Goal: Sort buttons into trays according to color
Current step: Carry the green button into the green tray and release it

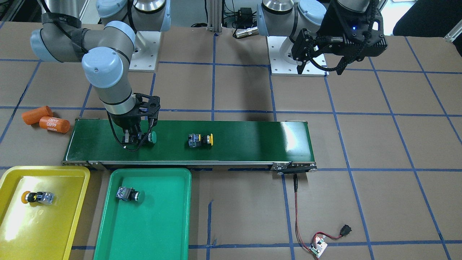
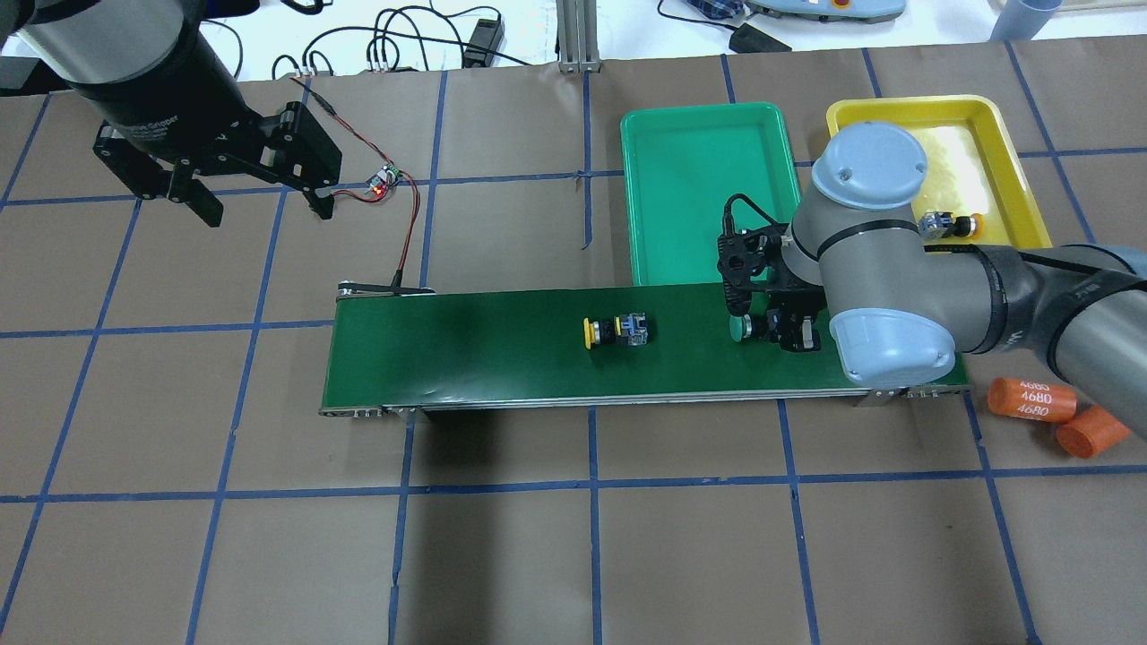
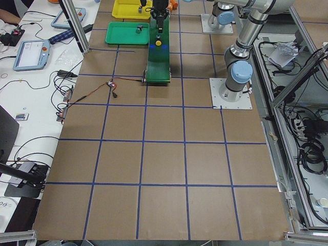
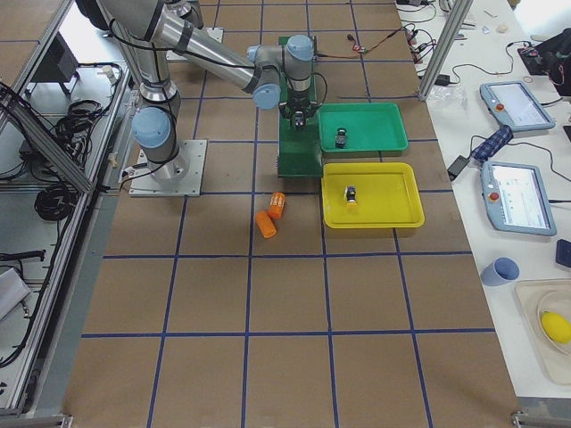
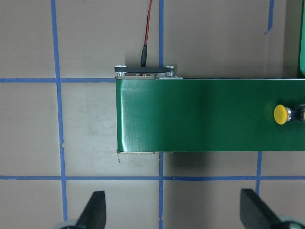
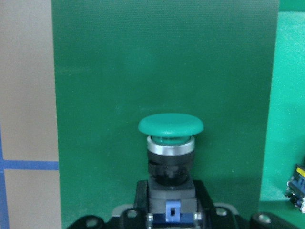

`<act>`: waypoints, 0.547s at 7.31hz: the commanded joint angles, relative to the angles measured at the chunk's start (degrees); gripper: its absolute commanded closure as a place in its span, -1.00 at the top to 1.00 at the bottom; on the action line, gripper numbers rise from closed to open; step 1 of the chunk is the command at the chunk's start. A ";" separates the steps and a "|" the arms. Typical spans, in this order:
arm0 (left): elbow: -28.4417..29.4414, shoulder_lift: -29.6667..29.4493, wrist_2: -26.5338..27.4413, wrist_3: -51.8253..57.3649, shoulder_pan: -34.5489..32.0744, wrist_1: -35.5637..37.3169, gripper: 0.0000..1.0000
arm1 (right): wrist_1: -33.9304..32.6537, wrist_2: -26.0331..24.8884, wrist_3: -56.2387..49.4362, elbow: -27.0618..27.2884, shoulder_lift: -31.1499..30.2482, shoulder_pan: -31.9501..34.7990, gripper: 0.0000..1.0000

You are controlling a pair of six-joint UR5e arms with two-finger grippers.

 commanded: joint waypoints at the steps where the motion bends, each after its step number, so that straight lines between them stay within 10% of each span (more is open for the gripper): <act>1: 0.04 -0.97 -0.30 -0.13 0.03 0.30 1.00 | 0.31 -0.08 0.40 -6.91 2.60 -0.21 -1.00; 4: -0.05 -1.15 -0.12 -0.13 0.12 0.30 1.00 | 0.58 0.09 1.54 -20.02 14.37 -0.30 -1.00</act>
